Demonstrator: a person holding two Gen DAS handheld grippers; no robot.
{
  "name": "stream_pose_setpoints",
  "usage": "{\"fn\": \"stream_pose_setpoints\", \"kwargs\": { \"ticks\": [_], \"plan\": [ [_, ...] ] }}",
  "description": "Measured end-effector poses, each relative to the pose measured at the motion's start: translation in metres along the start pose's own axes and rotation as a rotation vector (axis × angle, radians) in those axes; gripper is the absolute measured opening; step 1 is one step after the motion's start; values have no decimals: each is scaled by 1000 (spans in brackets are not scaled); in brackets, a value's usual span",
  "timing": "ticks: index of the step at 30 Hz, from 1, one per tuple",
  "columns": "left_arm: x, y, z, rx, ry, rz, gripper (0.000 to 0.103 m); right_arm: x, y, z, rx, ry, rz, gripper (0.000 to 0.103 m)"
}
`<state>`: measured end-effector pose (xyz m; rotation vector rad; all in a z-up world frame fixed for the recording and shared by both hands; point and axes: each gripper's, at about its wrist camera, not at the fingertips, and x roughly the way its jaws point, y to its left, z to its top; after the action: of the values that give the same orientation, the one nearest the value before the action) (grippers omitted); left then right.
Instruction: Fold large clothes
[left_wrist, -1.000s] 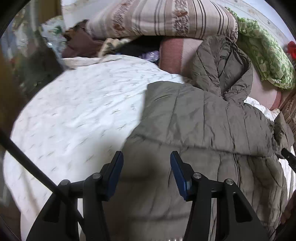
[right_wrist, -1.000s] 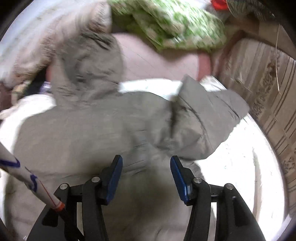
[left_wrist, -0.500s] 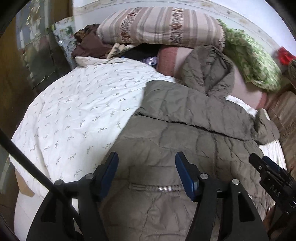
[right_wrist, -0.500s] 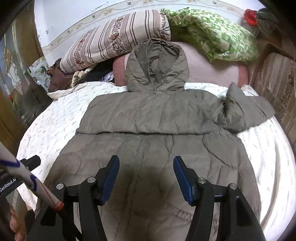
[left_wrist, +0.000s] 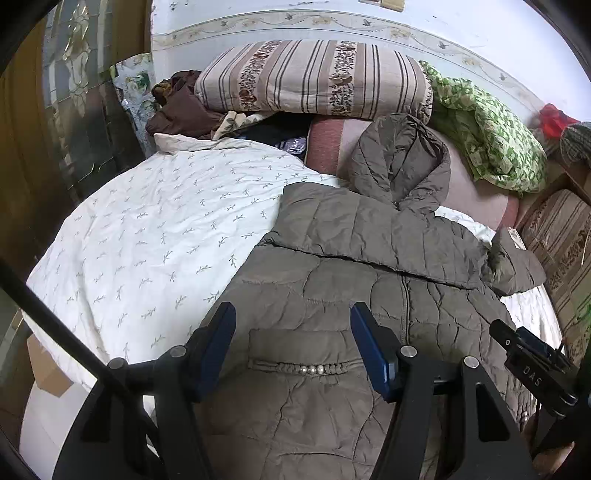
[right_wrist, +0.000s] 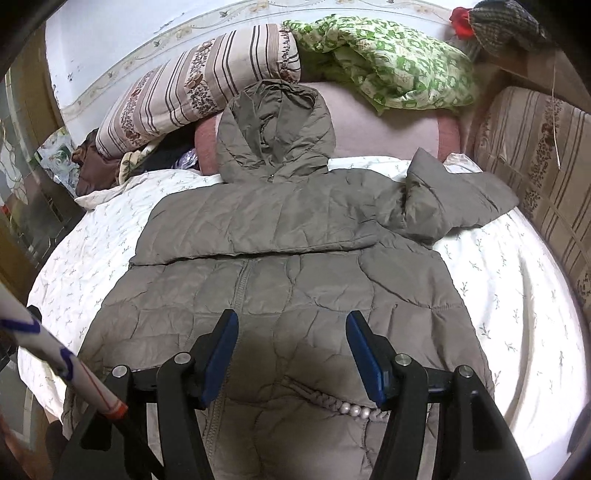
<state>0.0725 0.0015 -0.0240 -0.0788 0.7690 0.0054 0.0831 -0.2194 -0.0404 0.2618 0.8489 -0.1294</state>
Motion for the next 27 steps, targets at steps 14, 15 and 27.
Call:
{"fn": "stream_pose_setpoints", "kwargs": {
  "ticks": [14, 15, 27],
  "plan": [
    [14, -34, -15, 57, 85, 24, 64, 1, -83, 19, 83, 32, -86, 65],
    [14, -36, -14, 56, 85, 24, 64, 0, -93, 24, 80, 31, -100, 65],
    [42, -57, -15, 72, 159, 5, 64, 24, -211, 48, 282, 100, -179, 66]
  ]
}}
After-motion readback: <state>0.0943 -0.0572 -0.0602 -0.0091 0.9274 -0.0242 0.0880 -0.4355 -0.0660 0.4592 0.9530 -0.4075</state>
